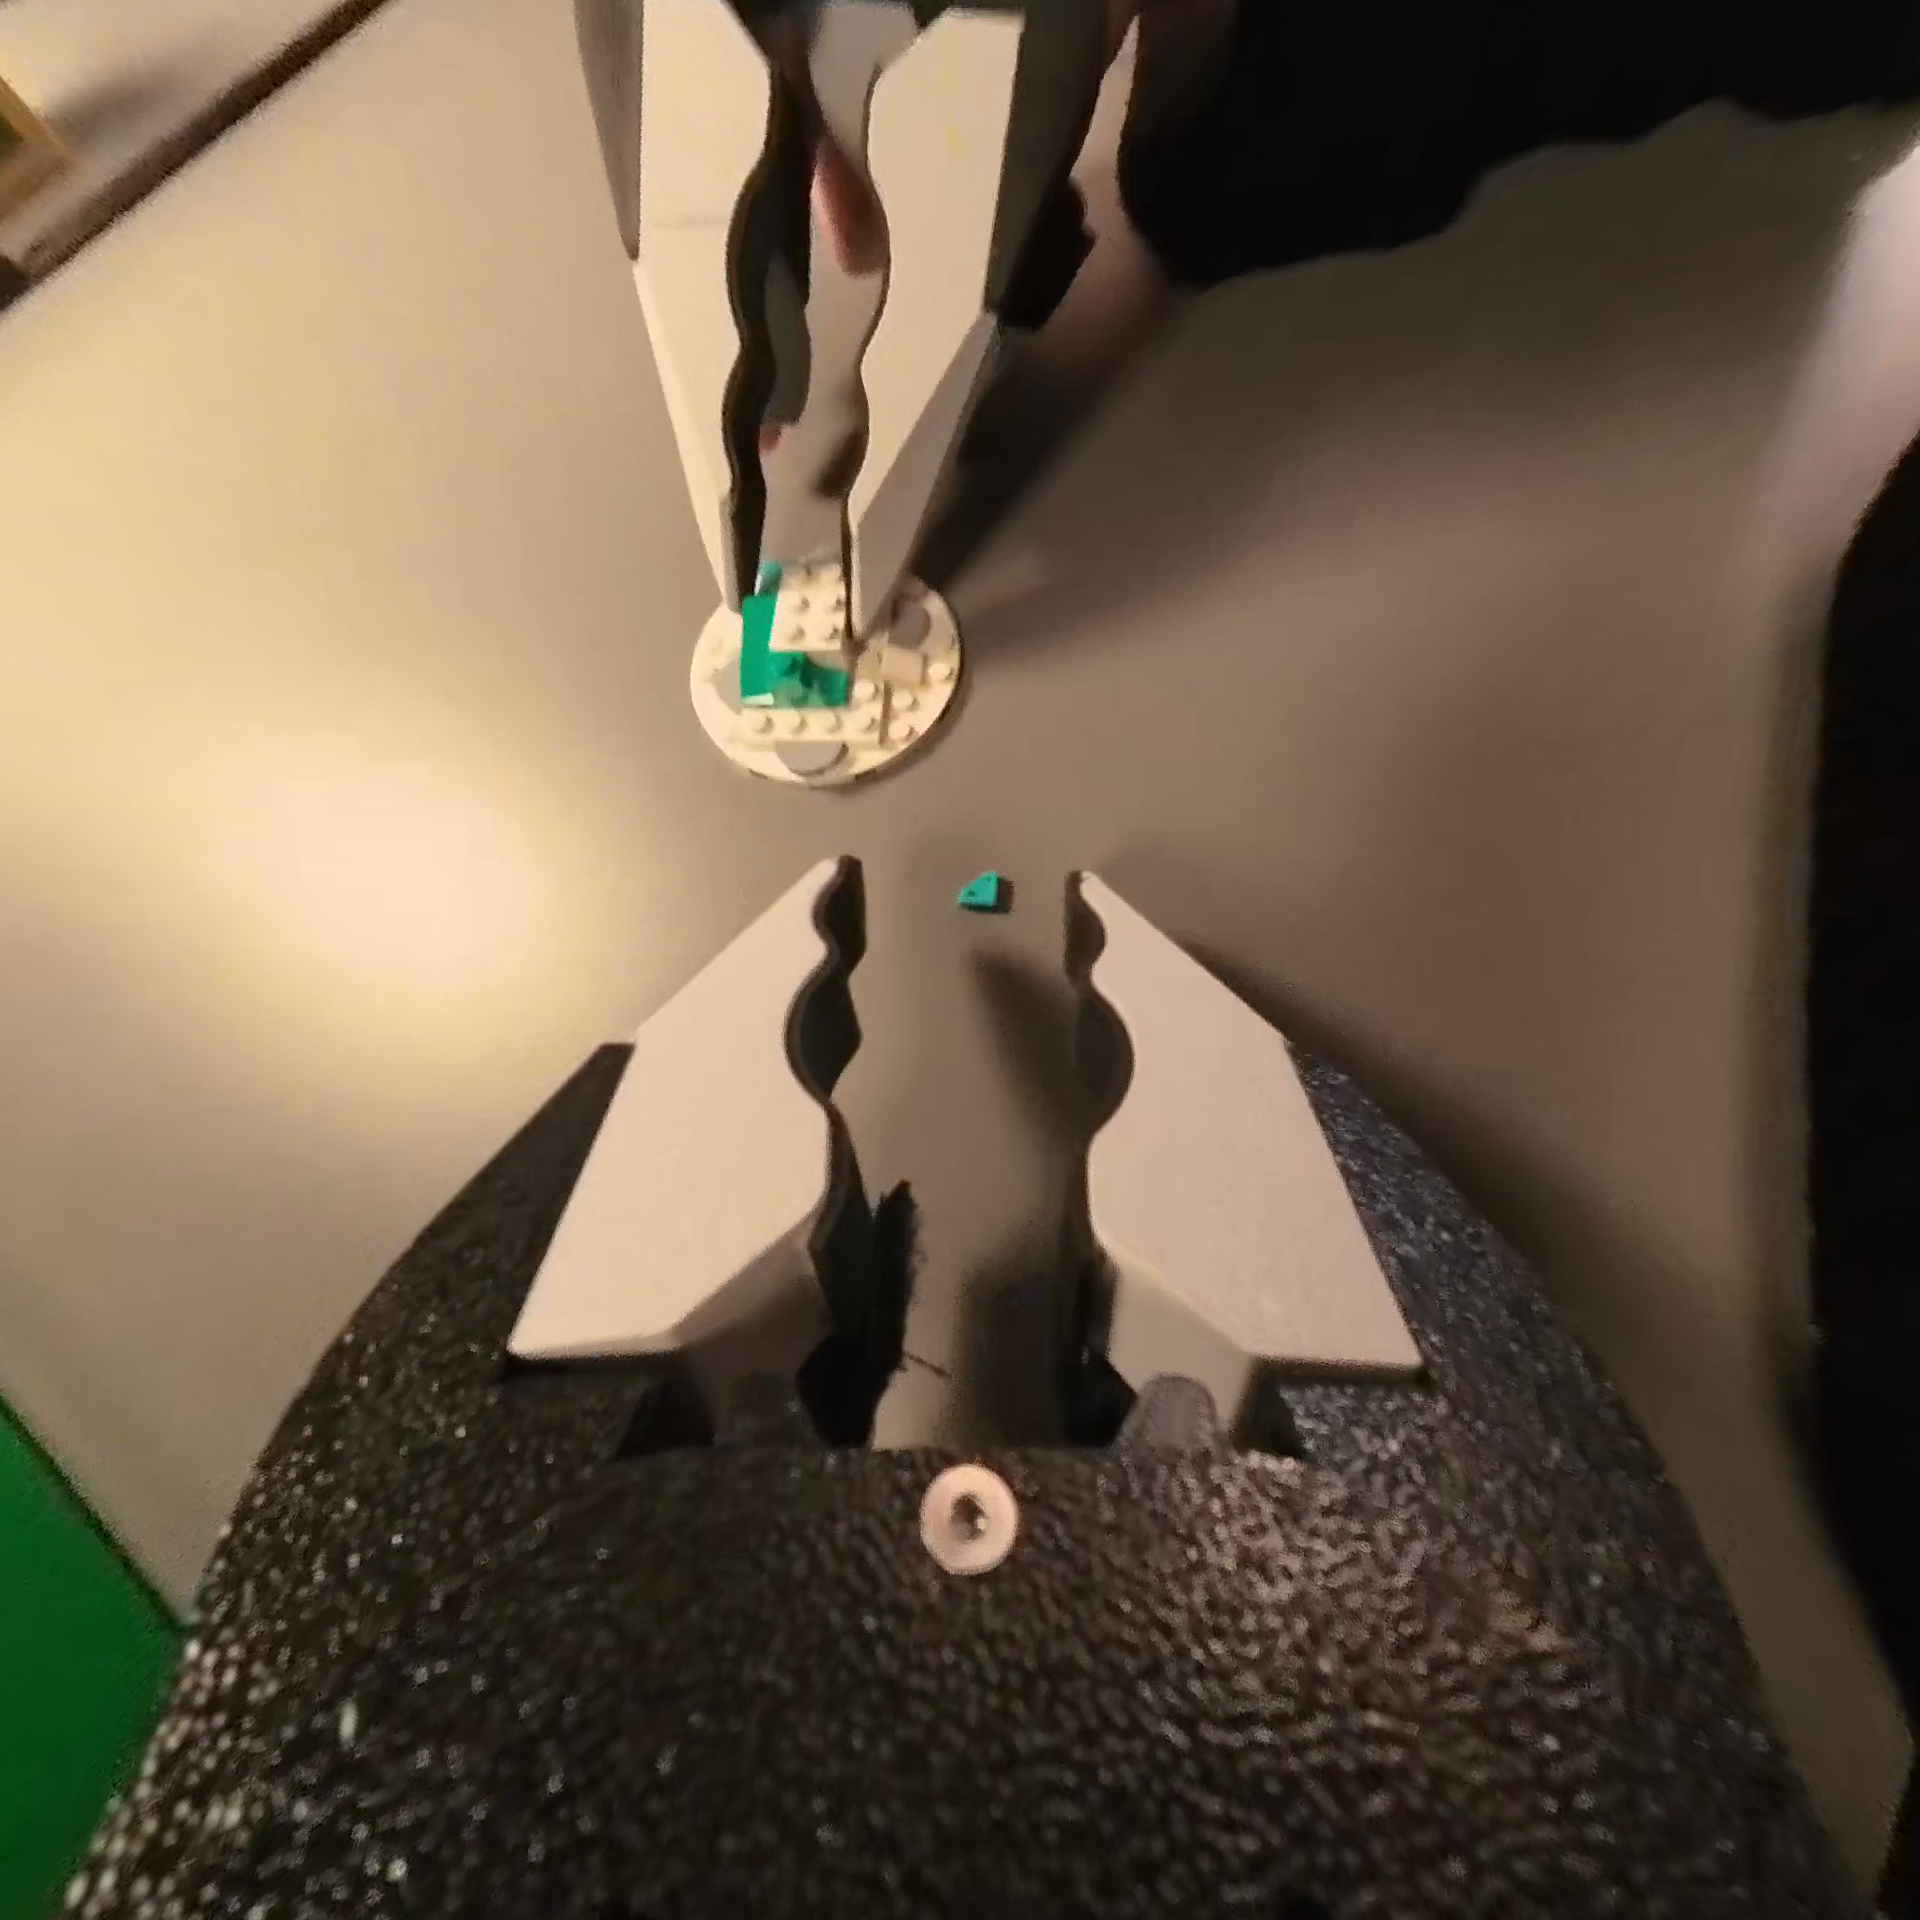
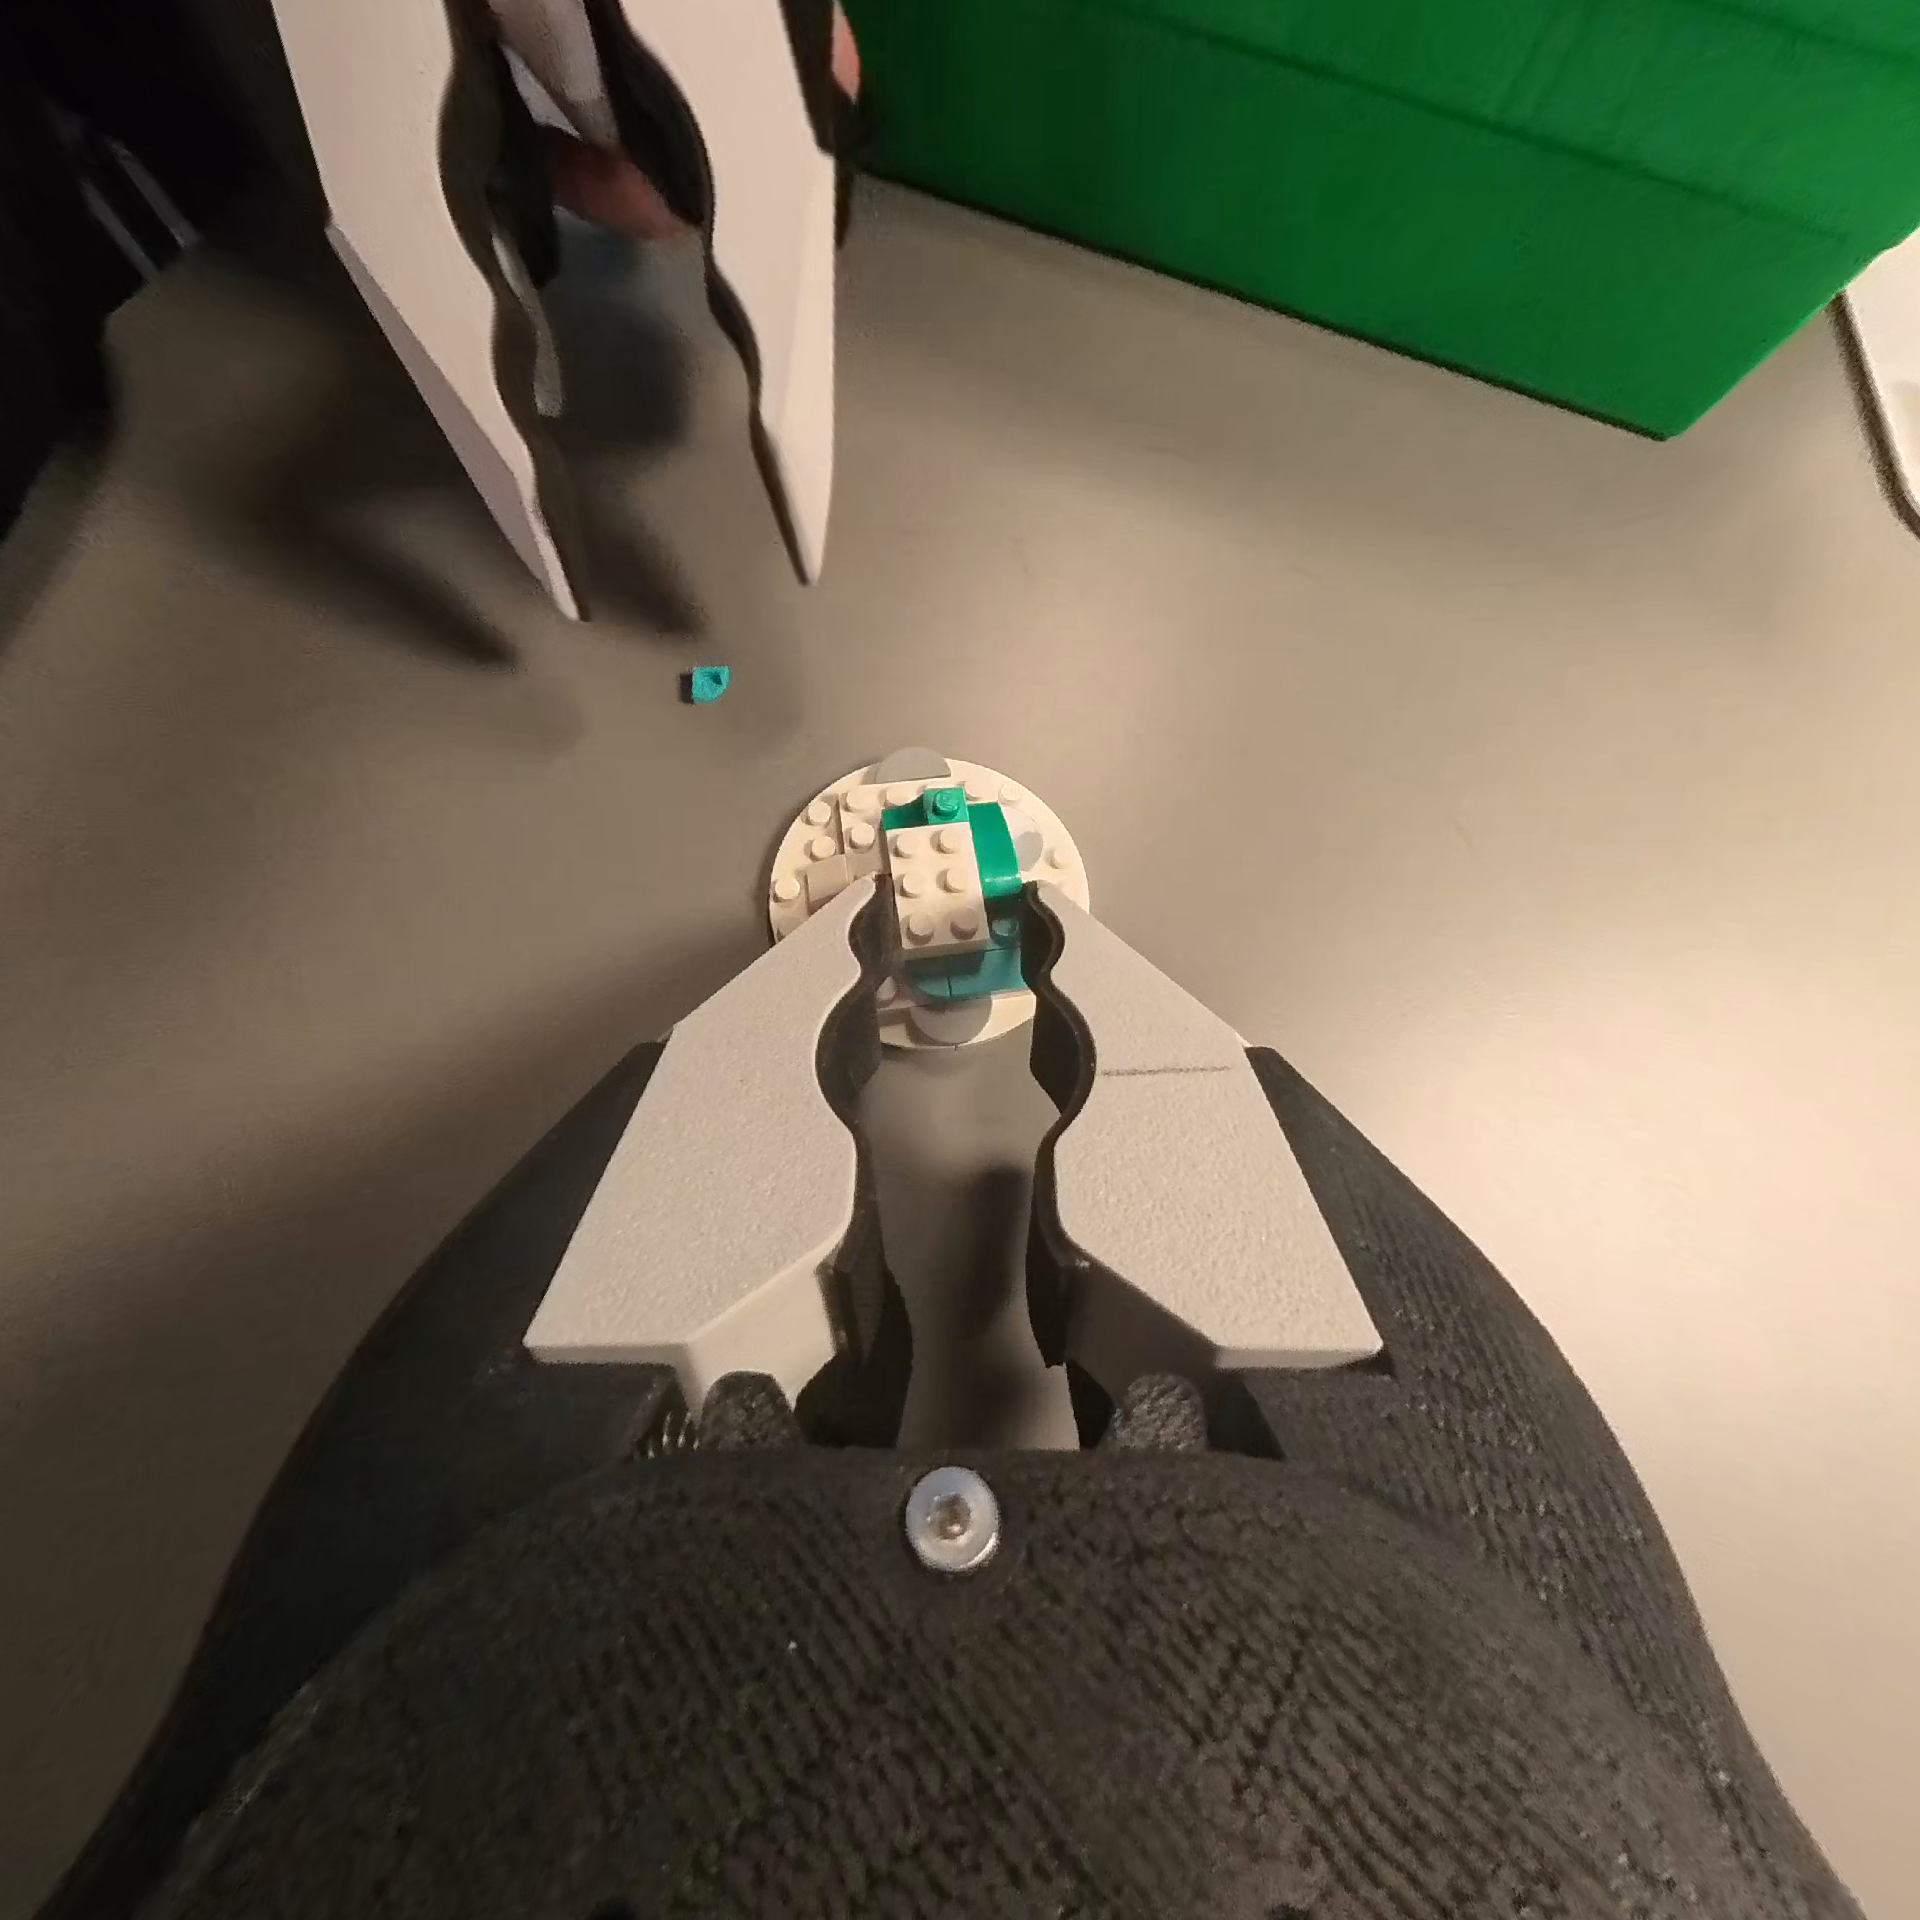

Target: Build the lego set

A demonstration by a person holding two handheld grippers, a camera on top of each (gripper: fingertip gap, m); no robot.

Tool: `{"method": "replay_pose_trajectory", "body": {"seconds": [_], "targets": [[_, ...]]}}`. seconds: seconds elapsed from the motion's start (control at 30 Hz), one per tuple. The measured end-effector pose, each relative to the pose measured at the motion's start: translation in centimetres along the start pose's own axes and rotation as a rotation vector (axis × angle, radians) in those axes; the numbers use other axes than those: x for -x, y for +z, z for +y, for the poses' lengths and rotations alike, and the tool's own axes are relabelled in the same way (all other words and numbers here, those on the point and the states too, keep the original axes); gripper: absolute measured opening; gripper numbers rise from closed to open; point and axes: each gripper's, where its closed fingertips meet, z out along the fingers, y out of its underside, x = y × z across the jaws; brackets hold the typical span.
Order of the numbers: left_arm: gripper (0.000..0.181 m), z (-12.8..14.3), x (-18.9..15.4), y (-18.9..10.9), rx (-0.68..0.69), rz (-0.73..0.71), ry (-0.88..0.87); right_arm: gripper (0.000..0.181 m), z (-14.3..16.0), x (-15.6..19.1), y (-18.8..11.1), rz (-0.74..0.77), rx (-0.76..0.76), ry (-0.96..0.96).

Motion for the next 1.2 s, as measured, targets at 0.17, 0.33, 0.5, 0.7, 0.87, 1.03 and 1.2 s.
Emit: {"method": "replay_pose_trajectory", "body": {"seconds": [0.17, 0.33, 0.5, 0.7, 0.87, 1.03, 1.2], "targets": [[0.025, 0.6, 0.4, 0.9, 0.051, -0.041, -0.03, 0.023, 0.0, 0.3, 0.0, -0.013, -0.001, -0.003], [0.011, 0.8, 0.0, 1.5, 0.063, -0.014, -0.031, 0.028, -0.1, 0.6, -0.2, -0.028, -0.012, -0.02], [0.0, 0.8, -0.4, 1.5, 0.054, -0.009, -0.001, 0.035, -1.3, 0.6, -1.0, -0.052, -0.101, 0.015], [0.0, -0.3, 1.3, 0.9, -0.029, -0.16, 0.086, 0.024, -4.4, 0.8, -1.5, -0.115, -0.22, 0.246], [0.0, -1.0, 1.8, 0.4, -0.072, -0.165, 0.031, 0.02, -5.4, 1.1, -1.6, -0.142, -0.259, 0.297], [0.025, 0.0, 1.0, 0.6, -0.003, -0.074, -0.041, 0.02, -4.6, 1.5, -0.9, -0.107, -0.198, 0.182], [0.025, 0.6, 0.4, 0.9, 0.018, -0.02, -0.09, 0.015, -5.1, 1.1, -1.4, -0.058, -0.258, 0.111]]}}
